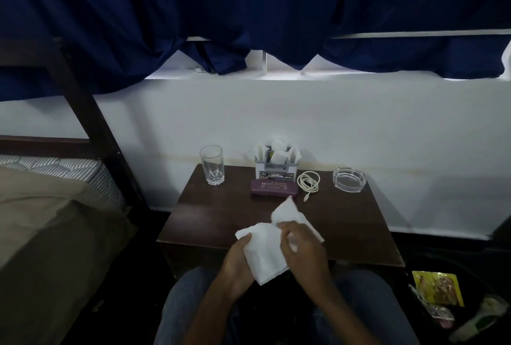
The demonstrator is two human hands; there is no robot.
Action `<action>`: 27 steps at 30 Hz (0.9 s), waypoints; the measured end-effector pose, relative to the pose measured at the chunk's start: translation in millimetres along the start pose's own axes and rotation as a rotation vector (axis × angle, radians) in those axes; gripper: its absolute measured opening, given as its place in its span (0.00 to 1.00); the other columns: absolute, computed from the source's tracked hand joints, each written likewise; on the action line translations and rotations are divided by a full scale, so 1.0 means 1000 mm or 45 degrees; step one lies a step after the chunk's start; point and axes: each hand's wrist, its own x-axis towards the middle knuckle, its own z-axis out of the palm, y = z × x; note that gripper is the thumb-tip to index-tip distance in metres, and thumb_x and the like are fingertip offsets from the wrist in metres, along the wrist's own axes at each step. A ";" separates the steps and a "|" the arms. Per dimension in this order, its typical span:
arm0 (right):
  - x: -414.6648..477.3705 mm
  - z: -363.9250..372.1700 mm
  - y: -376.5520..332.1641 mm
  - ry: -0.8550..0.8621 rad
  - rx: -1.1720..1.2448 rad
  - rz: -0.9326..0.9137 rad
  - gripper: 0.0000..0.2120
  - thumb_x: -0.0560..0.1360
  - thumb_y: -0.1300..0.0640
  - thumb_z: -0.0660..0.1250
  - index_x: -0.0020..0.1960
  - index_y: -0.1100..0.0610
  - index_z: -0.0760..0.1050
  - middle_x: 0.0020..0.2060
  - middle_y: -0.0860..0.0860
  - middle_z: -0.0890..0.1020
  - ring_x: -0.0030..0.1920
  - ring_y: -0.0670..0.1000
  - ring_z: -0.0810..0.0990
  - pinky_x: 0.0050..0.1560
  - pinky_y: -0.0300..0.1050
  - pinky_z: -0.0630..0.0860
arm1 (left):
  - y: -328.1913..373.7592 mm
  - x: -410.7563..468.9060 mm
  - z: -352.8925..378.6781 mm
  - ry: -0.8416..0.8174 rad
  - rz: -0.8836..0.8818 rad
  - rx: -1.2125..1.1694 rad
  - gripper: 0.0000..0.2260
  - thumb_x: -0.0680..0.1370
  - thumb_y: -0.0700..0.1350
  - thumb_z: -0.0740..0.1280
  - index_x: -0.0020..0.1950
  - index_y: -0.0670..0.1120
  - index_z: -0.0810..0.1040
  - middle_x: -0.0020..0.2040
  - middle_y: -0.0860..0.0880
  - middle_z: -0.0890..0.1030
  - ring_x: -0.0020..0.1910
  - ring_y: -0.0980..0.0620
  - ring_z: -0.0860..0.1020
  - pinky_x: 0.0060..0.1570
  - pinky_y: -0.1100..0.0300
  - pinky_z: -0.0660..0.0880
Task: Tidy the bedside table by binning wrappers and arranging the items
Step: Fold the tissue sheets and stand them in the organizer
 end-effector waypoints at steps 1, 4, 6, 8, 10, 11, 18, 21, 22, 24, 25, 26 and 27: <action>-0.006 0.006 0.000 -0.042 -0.147 -0.152 0.11 0.72 0.53 0.57 0.43 0.53 0.78 0.41 0.45 0.83 0.42 0.42 0.79 0.42 0.33 0.73 | 0.001 -0.002 -0.001 -0.010 -0.023 0.010 0.11 0.81 0.46 0.56 0.46 0.42 0.73 0.40 0.44 0.80 0.42 0.47 0.76 0.45 0.54 0.74; -0.024 0.020 0.010 -0.168 -0.411 -0.521 0.11 0.71 0.55 0.58 0.44 0.52 0.79 0.40 0.44 0.84 0.41 0.42 0.82 0.39 0.34 0.77 | 0.001 -0.009 0.008 0.011 0.033 0.341 0.15 0.82 0.42 0.54 0.38 0.40 0.71 0.29 0.45 0.78 0.47 0.42 0.78 0.50 0.52 0.74; -0.031 0.024 0.018 -0.202 -0.407 -0.591 0.11 0.74 0.54 0.56 0.49 0.52 0.77 0.42 0.45 0.84 0.43 0.43 0.82 0.41 0.37 0.79 | -0.004 -0.012 -0.008 -0.127 0.241 0.697 0.16 0.81 0.36 0.54 0.33 0.39 0.69 0.32 0.43 0.73 0.54 0.40 0.77 0.61 0.50 0.71; -0.032 0.022 0.022 -0.231 -0.367 -0.583 0.13 0.79 0.54 0.51 0.52 0.52 0.74 0.43 0.46 0.84 0.45 0.43 0.81 0.44 0.36 0.78 | -0.002 -0.002 -0.008 -0.152 0.249 0.606 0.12 0.81 0.35 0.54 0.46 0.34 0.76 0.47 0.38 0.79 0.58 0.41 0.75 0.66 0.52 0.67; -0.032 0.018 0.024 -0.246 -0.358 -0.597 0.20 0.81 0.52 0.45 0.53 0.53 0.75 0.45 0.47 0.85 0.48 0.43 0.80 0.47 0.36 0.78 | -0.006 0.000 -0.016 -0.247 0.154 0.708 0.13 0.82 0.36 0.52 0.58 0.33 0.73 0.57 0.37 0.78 0.60 0.41 0.76 0.65 0.52 0.68; -0.032 0.015 0.023 -0.264 -0.354 -0.596 0.20 0.82 0.50 0.44 0.55 0.53 0.74 0.45 0.47 0.85 0.50 0.42 0.78 0.48 0.37 0.78 | -0.007 -0.001 -0.012 -0.190 0.033 0.681 0.13 0.82 0.39 0.53 0.57 0.35 0.74 0.53 0.38 0.81 0.55 0.42 0.78 0.60 0.51 0.73; -0.034 0.008 0.013 -0.290 -0.326 -0.728 0.12 0.72 0.60 0.59 0.49 0.56 0.80 0.50 0.47 0.84 0.55 0.43 0.76 0.65 0.38 0.68 | 0.004 0.013 -0.015 -0.240 -0.099 0.025 0.16 0.81 0.48 0.53 0.47 0.41 0.77 0.34 0.44 0.84 0.32 0.48 0.83 0.40 0.54 0.76; -0.032 0.001 0.003 -0.187 -0.172 -0.530 0.12 0.67 0.55 0.65 0.49 0.54 0.77 0.54 0.44 0.81 0.58 0.43 0.75 0.65 0.39 0.67 | 0.006 0.007 -0.013 -0.302 -0.092 -0.033 0.17 0.80 0.47 0.56 0.53 0.37 0.78 0.41 0.39 0.84 0.36 0.44 0.83 0.39 0.54 0.79; -0.028 -0.002 0.003 -0.126 -0.087 -0.393 0.12 0.67 0.54 0.65 0.50 0.53 0.76 0.54 0.44 0.80 0.58 0.43 0.74 0.64 0.39 0.66 | 0.006 0.008 -0.014 -0.297 -0.088 -0.036 0.18 0.79 0.47 0.57 0.58 0.36 0.77 0.47 0.38 0.83 0.41 0.43 0.83 0.40 0.54 0.79; -0.017 -0.007 0.007 0.013 0.087 -0.042 0.12 0.68 0.52 0.63 0.50 0.54 0.76 0.51 0.44 0.79 0.55 0.45 0.74 0.59 0.41 0.68 | 0.005 0.010 -0.013 -0.303 -0.100 -0.038 0.21 0.77 0.47 0.60 0.67 0.37 0.72 0.62 0.37 0.77 0.51 0.42 0.80 0.47 0.53 0.78; -0.010 -0.011 0.012 0.063 0.169 0.160 0.10 0.70 0.53 0.63 0.49 0.54 0.77 0.49 0.45 0.79 0.53 0.48 0.75 0.56 0.42 0.70 | 0.005 0.011 -0.012 -0.301 -0.108 -0.042 0.22 0.77 0.47 0.60 0.68 0.38 0.71 0.65 0.38 0.75 0.54 0.42 0.79 0.49 0.52 0.76; -0.005 -0.015 0.018 0.078 0.291 0.362 0.06 0.71 0.57 0.64 0.46 0.54 0.78 0.46 0.47 0.80 0.51 0.51 0.76 0.52 0.41 0.72 | 0.004 0.012 -0.012 -0.306 -0.118 -0.030 0.22 0.77 0.47 0.60 0.69 0.38 0.70 0.66 0.38 0.74 0.55 0.43 0.78 0.50 0.52 0.75; -0.001 -0.018 0.023 0.057 0.451 0.558 0.04 0.73 0.62 0.65 0.43 0.56 0.78 0.43 0.50 0.81 0.49 0.54 0.77 0.48 0.40 0.73 | 0.004 0.012 -0.012 -0.316 -0.128 0.000 0.21 0.78 0.47 0.59 0.69 0.39 0.71 0.66 0.39 0.74 0.56 0.43 0.78 0.51 0.52 0.75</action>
